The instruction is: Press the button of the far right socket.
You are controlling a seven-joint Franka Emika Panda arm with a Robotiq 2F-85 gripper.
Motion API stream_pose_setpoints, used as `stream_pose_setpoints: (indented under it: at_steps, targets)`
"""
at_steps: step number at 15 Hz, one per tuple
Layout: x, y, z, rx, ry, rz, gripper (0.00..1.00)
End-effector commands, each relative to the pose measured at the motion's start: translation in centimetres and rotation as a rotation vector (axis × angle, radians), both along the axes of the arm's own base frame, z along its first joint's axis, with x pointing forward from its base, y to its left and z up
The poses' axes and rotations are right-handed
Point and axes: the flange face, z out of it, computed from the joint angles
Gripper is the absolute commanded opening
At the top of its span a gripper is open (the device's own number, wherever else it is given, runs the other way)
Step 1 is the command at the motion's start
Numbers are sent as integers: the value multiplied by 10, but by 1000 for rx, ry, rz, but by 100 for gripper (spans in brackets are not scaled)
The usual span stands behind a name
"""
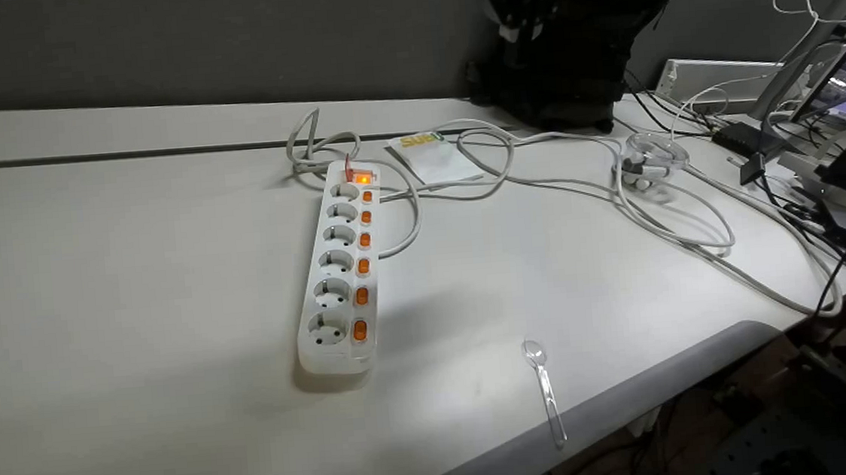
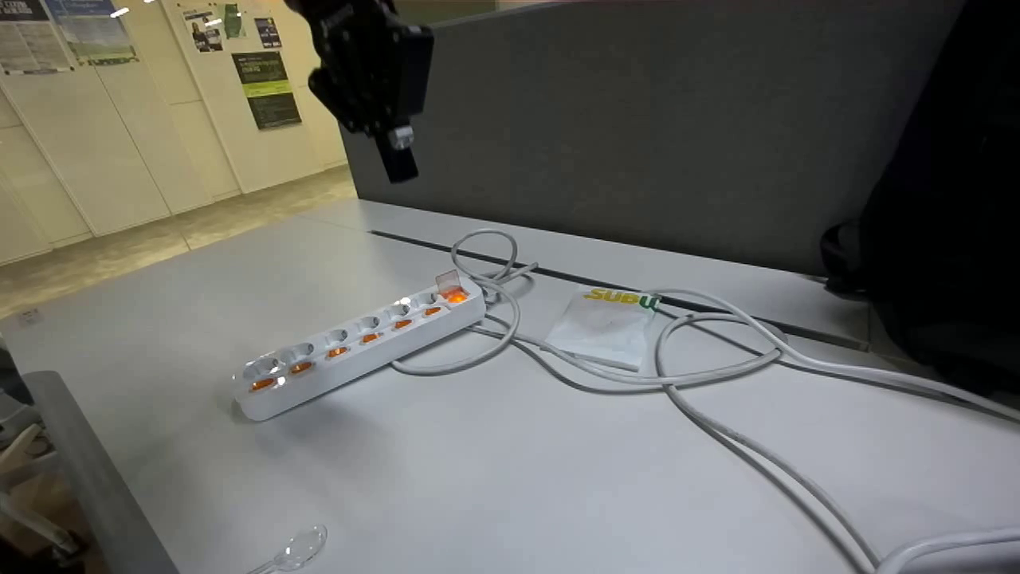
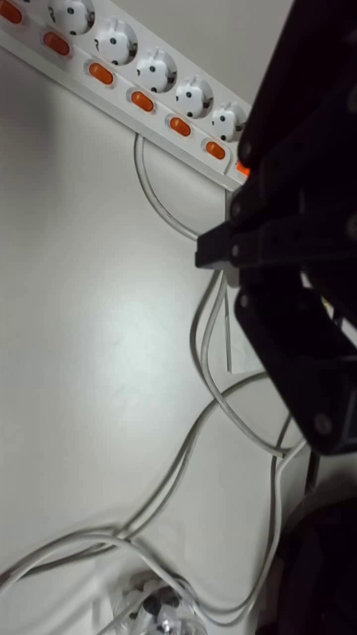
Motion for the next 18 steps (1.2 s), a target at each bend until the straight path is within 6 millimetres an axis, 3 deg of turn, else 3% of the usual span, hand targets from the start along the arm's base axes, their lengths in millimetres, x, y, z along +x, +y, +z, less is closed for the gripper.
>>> stream_pose_setpoints:
  at_steps: [1, 5, 6, 9, 14, 18]
  targets:
    - [37, 31, -32, -9, 98, 13, 0]
    - [46, 76, -67, -10, 224, 91, 0]
    - [35, 62, -62, -6, 178, 88, 1]
    - [40, 80, -76, -12, 218, 115, 1]
    - [42, 76, -74, -12, 218, 109, 0]
    - [58, 82, -84, -30, 32, 160, 0]
